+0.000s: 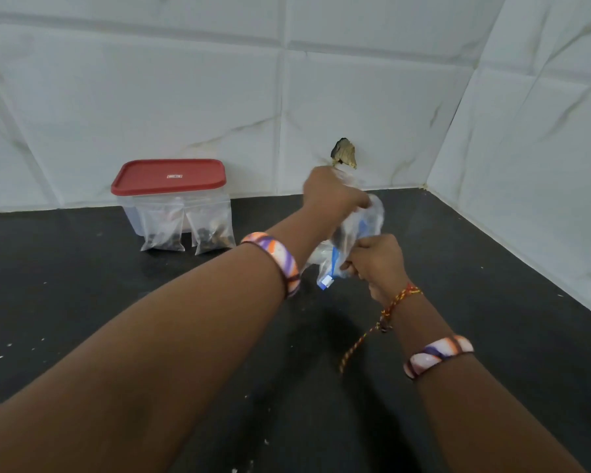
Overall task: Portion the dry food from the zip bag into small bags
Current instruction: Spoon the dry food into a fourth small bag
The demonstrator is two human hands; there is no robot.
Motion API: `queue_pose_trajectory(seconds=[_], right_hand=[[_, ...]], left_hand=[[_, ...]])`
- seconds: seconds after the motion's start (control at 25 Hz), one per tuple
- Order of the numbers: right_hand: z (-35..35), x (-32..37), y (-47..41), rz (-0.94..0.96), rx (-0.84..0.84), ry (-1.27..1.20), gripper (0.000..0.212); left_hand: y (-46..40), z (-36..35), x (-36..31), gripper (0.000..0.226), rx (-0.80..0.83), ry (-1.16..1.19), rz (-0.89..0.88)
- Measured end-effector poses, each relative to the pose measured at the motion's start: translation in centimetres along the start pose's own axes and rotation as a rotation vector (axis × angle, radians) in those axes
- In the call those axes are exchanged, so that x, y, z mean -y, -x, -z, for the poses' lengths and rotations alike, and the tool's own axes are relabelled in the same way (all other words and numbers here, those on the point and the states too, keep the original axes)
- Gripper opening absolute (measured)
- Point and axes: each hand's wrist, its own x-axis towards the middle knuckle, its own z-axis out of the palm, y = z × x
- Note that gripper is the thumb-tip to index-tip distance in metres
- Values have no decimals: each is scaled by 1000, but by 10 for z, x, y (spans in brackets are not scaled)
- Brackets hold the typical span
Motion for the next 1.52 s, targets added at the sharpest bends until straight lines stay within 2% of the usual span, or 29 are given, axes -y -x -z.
queue_pose_trajectory(seconds=[0.08, 0.16, 0.24, 0.44, 0.6, 0.92, 1.16, 1.24, 1.36, 1.44, 1.52], right_hand=[[-1, -14, -8, -228, 22, -218, 24], [-2, -26, -13, -301, 18, -232, 25], [0, -32, -14, -254, -13, -262, 23], [12, -39, -6, -84, -180, -258, 14], [19, -48, 10, -141, -265, -303, 12], [33, -59, 59, -238, -312, -470, 16], [43, -60, 85, -253, -351, -528, 17], [45, -60, 92, -248, -360, -524, 17], [46, -63, 99, -228, -361, -508, 16], [47, -64, 105, -217, -345, -516, 14], [49, -63, 111, -184, -321, -558, 12]], left_hand=[[-3, -21, -1, 28, 121, -99, -30], [-4, -33, 9, 31, 149, -143, -26], [-7, -32, 19, 45, 120, -137, -25], [-10, -11, 31, 53, 49, -59, -26], [5, 0, 38, 61, 73, -28, -50], [39, 18, 46, 53, 143, -81, -157], [67, 27, 54, 56, 225, -200, -197], [74, 30, 57, 52, 350, -257, -210], [85, 29, 64, 51, 622, -419, -165], [88, 27, 72, 54, 607, -454, -153], [88, 28, 79, 57, 501, -414, -153]])
